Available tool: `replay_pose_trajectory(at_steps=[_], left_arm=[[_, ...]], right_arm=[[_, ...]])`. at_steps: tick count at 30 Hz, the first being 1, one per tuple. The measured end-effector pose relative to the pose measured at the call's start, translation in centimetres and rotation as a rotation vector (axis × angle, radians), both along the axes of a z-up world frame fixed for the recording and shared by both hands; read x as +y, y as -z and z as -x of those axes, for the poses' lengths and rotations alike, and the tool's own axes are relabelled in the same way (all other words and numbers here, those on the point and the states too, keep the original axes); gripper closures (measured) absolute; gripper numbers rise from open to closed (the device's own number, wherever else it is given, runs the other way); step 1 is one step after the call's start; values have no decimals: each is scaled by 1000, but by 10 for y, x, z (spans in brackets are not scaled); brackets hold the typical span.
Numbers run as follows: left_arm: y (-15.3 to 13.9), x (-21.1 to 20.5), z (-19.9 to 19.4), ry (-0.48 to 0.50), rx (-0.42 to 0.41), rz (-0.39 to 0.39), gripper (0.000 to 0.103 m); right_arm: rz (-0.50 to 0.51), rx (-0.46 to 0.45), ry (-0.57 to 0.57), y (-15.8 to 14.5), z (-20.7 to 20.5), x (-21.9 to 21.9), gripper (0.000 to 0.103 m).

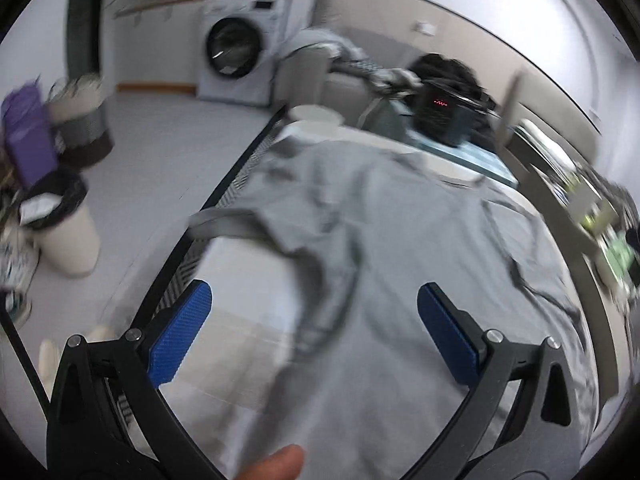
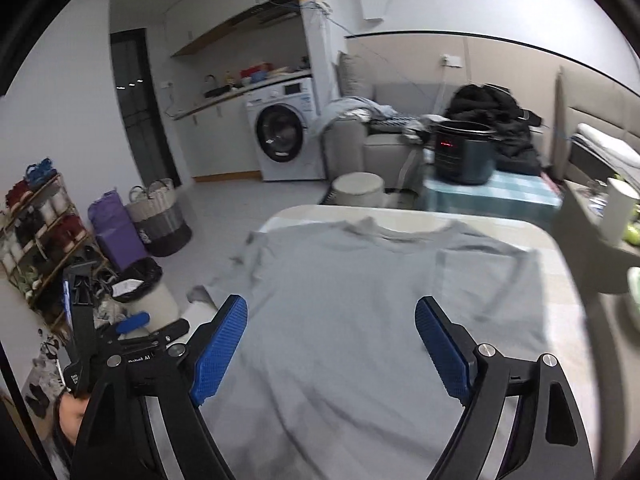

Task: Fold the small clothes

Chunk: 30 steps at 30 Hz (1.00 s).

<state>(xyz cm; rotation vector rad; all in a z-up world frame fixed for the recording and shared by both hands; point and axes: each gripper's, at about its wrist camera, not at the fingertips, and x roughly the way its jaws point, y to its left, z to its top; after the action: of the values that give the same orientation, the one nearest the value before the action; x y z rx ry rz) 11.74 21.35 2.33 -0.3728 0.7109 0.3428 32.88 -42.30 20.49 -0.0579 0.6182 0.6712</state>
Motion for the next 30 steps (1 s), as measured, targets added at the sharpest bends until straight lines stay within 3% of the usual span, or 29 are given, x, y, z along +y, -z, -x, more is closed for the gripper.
replay_pose_trajectory(at_steps=[5,10,13,18,24,25,28,30], left_arm=[[25,62,-3,-92,-8,143,8],[53,115,-27,-167,-11,309,13],[68,143,-42,-203,-17,414,13],[95,172,-72,-268,29,520,13],[131,186,-96,-325,84,682,16],[138,188,-98,-335,90,719,20],[158,193,-96,-374,53,839,45],[156,193,-95,-382,-1,835,62]], right_arm=[[21,79,-46,44,-36,56,15],[23,157,-50,81,-72,76,15],[23,169,-64,91,-82,81,15],[29,182,-78,103,-87,84,15],[34,197,-85,110,-89,82,15],[38,200,-89,112,-90,83,15],[44,212,-93,117,-91,84,15],[50,221,-100,121,-91,86,15]])
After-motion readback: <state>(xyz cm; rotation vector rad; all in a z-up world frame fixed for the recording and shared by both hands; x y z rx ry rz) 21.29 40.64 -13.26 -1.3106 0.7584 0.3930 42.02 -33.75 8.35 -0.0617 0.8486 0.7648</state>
